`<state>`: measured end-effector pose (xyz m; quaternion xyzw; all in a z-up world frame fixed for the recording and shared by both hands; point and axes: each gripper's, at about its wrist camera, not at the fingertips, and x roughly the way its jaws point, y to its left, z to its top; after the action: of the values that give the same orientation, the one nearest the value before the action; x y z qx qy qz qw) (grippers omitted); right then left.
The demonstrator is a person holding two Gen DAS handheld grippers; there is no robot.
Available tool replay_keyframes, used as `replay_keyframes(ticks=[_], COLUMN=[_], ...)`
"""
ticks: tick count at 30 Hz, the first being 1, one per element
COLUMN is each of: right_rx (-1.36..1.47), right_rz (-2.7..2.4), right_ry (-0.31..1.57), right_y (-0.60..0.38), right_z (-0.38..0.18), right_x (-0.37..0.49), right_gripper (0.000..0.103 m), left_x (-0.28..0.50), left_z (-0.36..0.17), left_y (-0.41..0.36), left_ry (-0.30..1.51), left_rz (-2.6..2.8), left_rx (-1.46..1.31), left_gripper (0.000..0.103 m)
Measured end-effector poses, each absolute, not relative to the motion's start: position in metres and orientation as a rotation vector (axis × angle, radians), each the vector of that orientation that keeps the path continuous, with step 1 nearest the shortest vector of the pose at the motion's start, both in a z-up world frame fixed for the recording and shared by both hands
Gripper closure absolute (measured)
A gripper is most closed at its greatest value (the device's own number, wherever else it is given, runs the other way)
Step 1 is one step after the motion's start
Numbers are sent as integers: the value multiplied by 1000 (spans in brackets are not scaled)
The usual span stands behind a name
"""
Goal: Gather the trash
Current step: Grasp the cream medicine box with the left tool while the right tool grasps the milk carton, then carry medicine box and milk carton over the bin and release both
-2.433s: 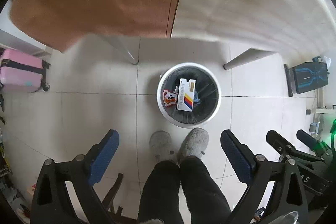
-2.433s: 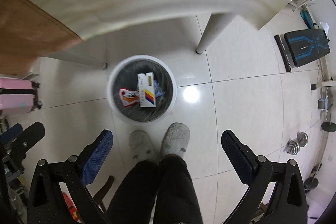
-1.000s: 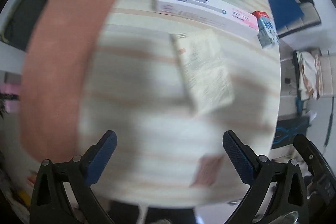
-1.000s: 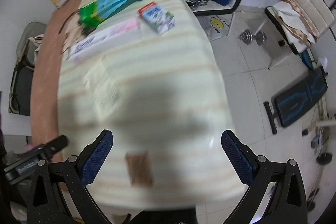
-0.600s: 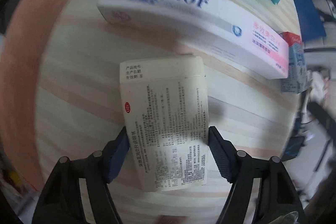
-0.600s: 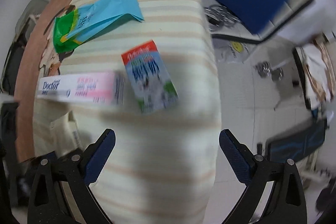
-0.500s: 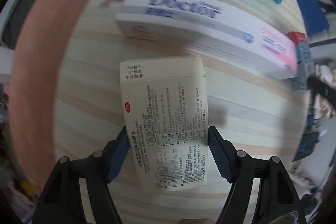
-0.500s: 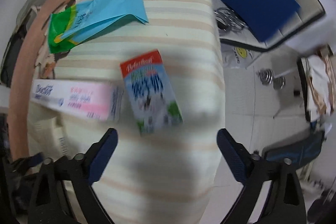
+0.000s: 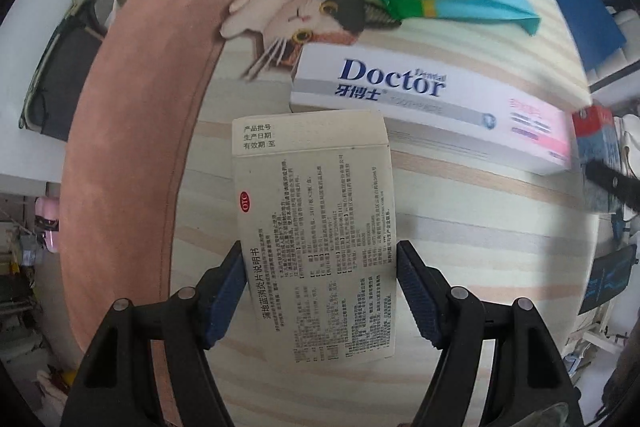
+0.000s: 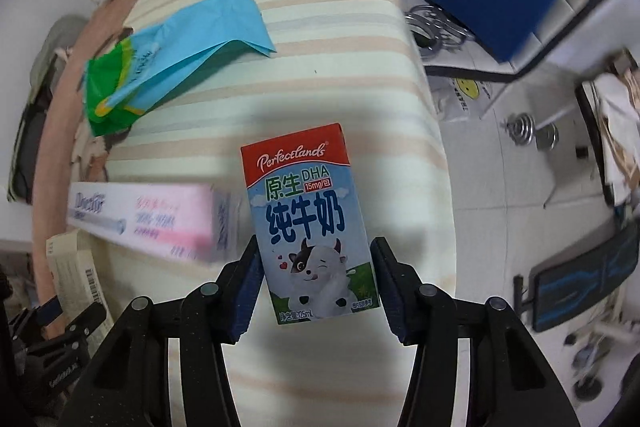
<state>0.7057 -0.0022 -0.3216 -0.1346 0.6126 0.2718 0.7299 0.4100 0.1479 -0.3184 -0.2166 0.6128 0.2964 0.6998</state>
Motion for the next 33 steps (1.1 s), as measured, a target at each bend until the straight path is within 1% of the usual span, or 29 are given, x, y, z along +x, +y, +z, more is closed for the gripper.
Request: replay_keyframes(ticks=[5, 10, 16, 20, 23, 27, 30, 33], right_rx=[-203, -154, -136, -88, -47, 4, 11, 9], right_rz=[584, 593, 599, 591, 579, 573, 560, 534], right_ry=[1333, 1313, 1261, 1223, 1211, 1249, 1312, 1382], right_y=[-39, -67, -93, -115, -132, -151, -165, -180], right_z=[-297, -275, -248, -229, -222, -233, -259, -295], right_x=[658, 593, 496, 412, 344, 262, 203, 165], right_gripper=[48, 48, 48, 48, 48, 49, 49, 49], left_x=[392, 371, 304, 231, 184, 119, 88, 61], left_z=[-296, -271, -240, -226, -229, -246, -266, -302], left_y=[130, 117, 92, 73, 61, 49, 41, 29], left_ry=[1315, 1252, 1163, 1112, 1116, 1168, 1221, 1295], left_rz=[626, 575, 485, 414, 372, 316, 294, 274], left_rx=[-462, -438, -399, -377, -384, -398, -424, -444], left_gripper=[32, 32, 32, 32, 32, 32, 32, 32])
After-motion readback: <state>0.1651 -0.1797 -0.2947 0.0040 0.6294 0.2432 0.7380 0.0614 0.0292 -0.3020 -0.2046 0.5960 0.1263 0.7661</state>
